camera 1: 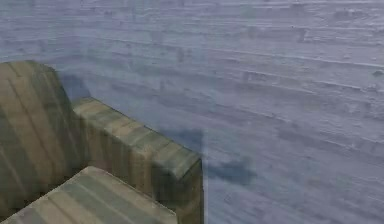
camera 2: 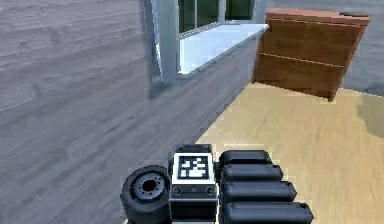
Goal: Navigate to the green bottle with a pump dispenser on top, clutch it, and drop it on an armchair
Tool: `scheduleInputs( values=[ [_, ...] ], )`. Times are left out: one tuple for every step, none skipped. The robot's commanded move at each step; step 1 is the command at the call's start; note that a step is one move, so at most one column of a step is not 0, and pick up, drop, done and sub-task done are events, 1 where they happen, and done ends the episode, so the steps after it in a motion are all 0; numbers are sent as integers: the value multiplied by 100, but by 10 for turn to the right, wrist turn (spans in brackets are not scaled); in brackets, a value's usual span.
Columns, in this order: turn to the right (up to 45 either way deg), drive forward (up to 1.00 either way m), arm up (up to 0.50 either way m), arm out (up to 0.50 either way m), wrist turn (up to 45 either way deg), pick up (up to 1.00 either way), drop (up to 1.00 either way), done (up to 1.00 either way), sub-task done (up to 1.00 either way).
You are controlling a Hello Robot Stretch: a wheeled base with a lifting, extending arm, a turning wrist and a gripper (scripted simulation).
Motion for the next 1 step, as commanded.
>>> scheduleInputs(
  values=[
    [-450,0,0,0,0,0,0,0,0]
  ],
)
